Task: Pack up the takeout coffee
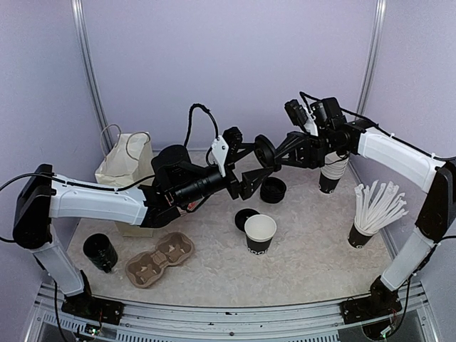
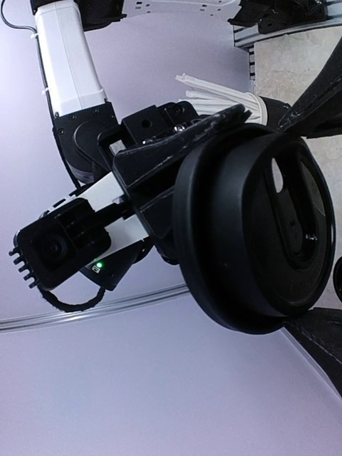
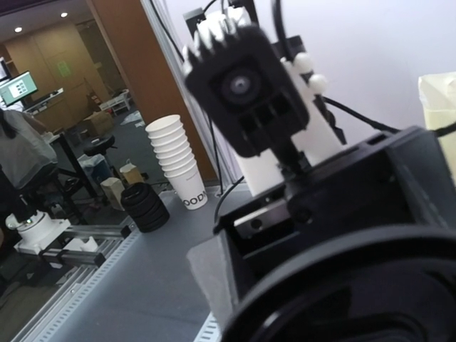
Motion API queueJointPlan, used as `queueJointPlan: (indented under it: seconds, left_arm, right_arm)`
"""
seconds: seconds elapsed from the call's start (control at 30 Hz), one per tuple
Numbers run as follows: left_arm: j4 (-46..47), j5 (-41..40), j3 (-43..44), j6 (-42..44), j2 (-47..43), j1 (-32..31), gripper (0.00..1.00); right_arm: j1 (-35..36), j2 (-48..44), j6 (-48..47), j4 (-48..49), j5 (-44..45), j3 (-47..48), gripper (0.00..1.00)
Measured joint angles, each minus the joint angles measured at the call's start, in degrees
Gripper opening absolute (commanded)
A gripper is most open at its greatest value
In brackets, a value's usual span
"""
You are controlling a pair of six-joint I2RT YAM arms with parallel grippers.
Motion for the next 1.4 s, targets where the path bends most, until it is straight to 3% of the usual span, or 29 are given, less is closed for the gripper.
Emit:
queueJointPlan:
  seconds: [0.3,0.47,0.63,0.83,0.97,1.1,1.2,1.4]
  left_arm:
    - [0.87,0.42,0.52,-0.94,0.76,-0.07,0.73]
    - [0.70,-0.74,0.85,-1.81,1.31,-0.13,0.69]
    - [-5.27,-3.56,3.10,-2.08,1.20,0.00,0.68]
    - [-23.50,-3.89,7.37,-2.29,-2.47,-0.74,0.67]
    - [-37.64,-3.89,12.48,-2.78,-4.79,-0.96,0.67]
    - [-51.58,-3.93,15.39,-3.23,-6.86,-0.96,0.66]
    - [-61.02,-3.96,17.16,-3.67,-6.93,-0.94,0.64]
    - [-73.99,-5.09,17.31,-4.59,-7.15,-0.94,0.64]
  right_arm:
    - [0.46,0.00,1.09,1.31,0.00,-0.79,0.12]
    - [0.44,-0.02,2.19,2.47,-0.02,-1.05,0.36]
    - [-1.95,-1.16,-0.37,-0.96,2.62,-0.94,0.51]
    - [-9.51,-4.48,-4.26,-2.16,14.14,-1.49,0.55]
    - [-9.49,-6.93,-9.42,-2.71,23.58,-6.95,0.55]
    - [-6.95,-5.86,-16.94,-6.10,33.22,-11.39,0.58]
    - [-2.21,-3.54,-22.27,-8.48,41.64,-13.62,0.65]
    - [5.53,0.24,-28.37,-9.31,54.84,-18.45,0.66]
